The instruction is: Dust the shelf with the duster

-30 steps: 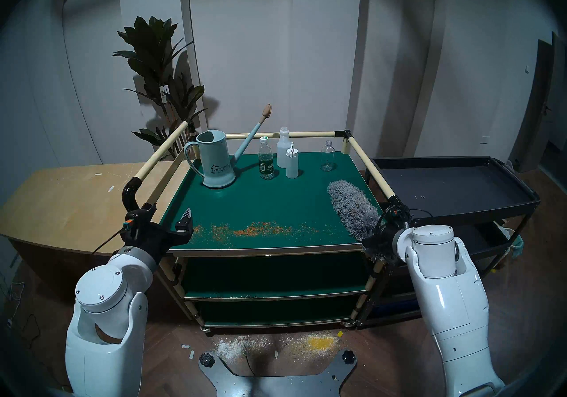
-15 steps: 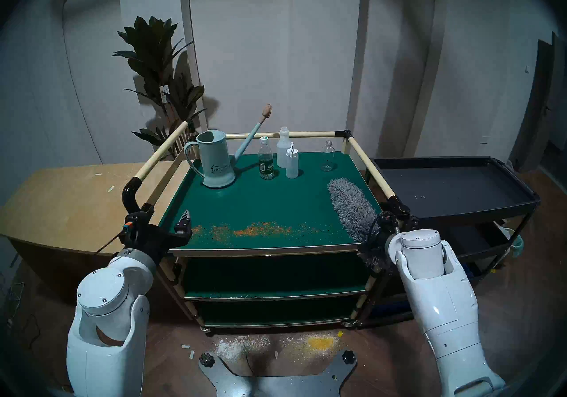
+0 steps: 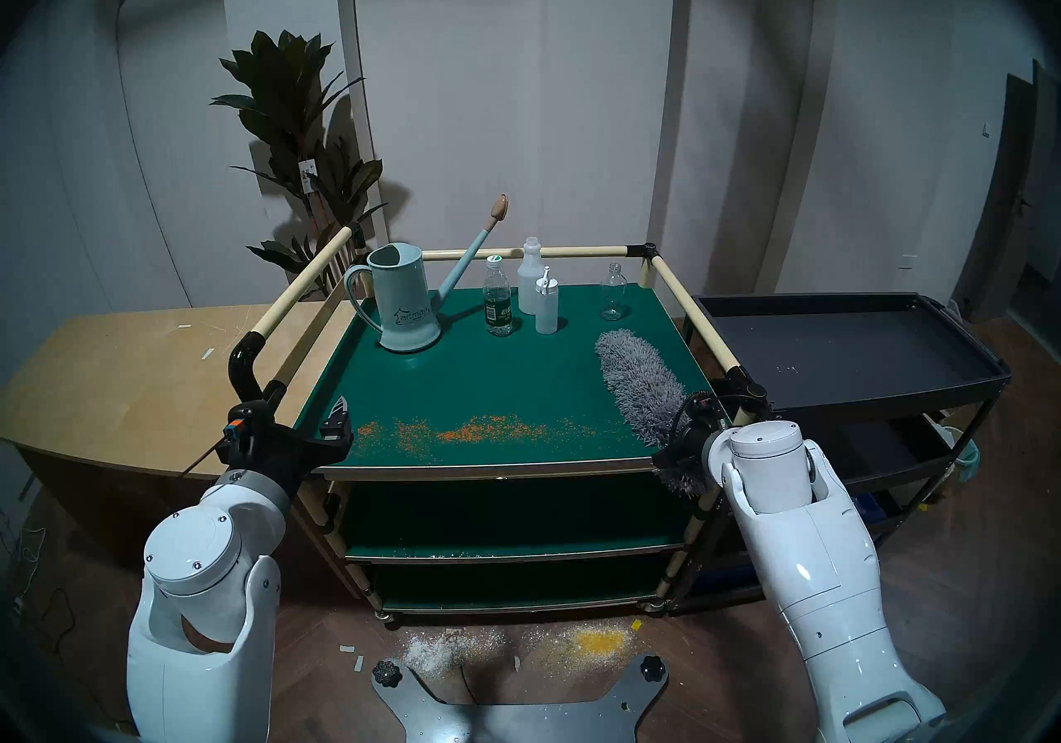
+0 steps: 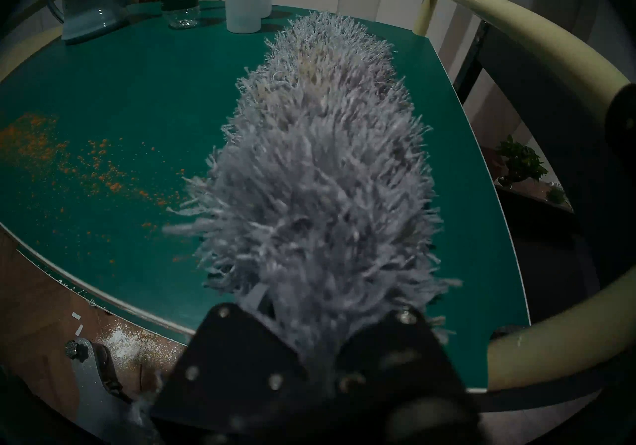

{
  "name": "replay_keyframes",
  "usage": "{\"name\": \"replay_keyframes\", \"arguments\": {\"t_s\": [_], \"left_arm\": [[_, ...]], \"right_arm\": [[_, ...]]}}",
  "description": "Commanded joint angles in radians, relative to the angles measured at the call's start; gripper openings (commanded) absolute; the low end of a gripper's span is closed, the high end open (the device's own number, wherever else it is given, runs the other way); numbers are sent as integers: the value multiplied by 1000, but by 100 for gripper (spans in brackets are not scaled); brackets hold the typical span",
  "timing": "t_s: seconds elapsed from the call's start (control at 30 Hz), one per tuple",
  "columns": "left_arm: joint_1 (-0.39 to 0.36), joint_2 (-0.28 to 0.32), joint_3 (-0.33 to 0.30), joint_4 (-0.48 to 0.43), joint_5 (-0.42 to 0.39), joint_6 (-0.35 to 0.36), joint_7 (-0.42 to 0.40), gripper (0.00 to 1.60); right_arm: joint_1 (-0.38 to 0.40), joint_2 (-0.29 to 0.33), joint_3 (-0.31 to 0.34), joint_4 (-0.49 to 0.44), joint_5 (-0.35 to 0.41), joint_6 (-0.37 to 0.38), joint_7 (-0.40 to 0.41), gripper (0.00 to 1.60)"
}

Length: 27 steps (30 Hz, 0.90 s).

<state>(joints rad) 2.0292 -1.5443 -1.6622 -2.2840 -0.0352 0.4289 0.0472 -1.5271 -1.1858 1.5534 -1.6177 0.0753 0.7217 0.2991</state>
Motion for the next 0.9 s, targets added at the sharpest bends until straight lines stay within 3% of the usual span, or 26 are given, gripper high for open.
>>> {"name": "replay_keyframes", "arguments": {"t_s": [0.0,0.33,0.87], "left_arm": [[35,-22,-14,-48,-1,-17,22,160],[107,-66,-39,-79,1,-37,74,160],[212,-134,-61,-135,7,-79,154,160]], "right_arm": [[11,-15,-66,0,0,10,35,0],[40,-21,-157,26,-30,2,63,0],[110,-89,-285,101,-71,-6,58,0]]}}
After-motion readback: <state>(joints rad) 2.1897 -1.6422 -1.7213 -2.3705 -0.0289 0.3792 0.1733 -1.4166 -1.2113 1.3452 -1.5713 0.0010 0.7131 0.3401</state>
